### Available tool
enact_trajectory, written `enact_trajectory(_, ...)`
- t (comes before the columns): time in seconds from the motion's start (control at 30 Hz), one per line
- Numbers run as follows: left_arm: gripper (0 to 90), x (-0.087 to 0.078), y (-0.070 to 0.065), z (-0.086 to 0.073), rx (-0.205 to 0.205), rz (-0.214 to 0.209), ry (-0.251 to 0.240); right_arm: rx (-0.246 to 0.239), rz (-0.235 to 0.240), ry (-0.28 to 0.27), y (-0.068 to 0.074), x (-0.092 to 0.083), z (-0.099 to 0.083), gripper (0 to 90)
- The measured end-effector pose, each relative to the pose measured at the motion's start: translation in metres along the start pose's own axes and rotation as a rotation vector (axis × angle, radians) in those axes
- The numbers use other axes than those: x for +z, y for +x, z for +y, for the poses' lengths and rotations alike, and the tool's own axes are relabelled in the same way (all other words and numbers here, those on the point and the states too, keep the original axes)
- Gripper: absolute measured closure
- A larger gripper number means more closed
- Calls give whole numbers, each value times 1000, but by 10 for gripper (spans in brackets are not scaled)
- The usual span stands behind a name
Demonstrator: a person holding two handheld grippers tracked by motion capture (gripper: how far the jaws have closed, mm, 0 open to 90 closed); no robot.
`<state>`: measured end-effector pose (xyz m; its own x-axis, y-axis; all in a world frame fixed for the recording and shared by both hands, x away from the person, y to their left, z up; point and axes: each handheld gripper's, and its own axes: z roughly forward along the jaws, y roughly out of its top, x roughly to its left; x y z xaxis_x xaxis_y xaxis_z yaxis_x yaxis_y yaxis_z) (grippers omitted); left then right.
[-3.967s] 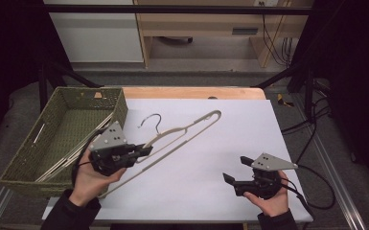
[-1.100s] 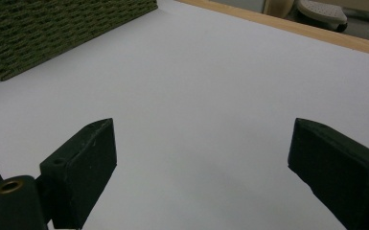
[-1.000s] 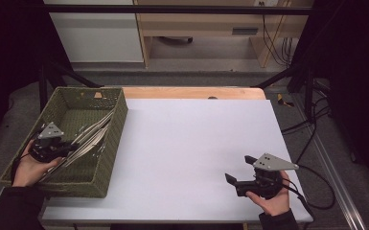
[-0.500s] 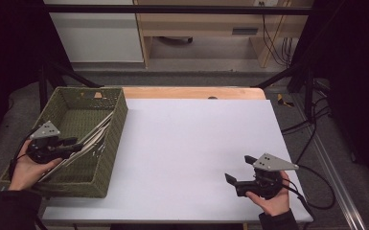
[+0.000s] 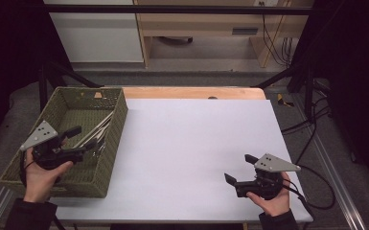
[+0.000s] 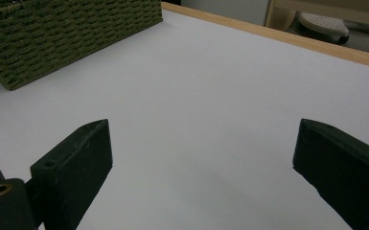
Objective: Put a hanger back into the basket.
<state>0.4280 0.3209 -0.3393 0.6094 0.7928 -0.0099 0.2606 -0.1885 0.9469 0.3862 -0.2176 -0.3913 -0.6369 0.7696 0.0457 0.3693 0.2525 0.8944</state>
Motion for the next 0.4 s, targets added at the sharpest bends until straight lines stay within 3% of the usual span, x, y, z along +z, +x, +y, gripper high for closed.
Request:
enact_trajectory(0.13,100,5,-23,-3,-20,-31,-31,-6,-16,-9,0,-1,-1,44)
enact_trajectory(0.2,94,7,-29,-5,-24,-44,-36,-3,-18,-14,0,-1,-1,44)
enact_trajectory(0.27,80,13,-43,-10,-19,-69,-41,3,-17,-26,-1,-3,-2,42)
enact_trajectory(0.4,71,19,-52,-16,-10,-84,-21,19,-19,-46,-4,-5,-3,41)
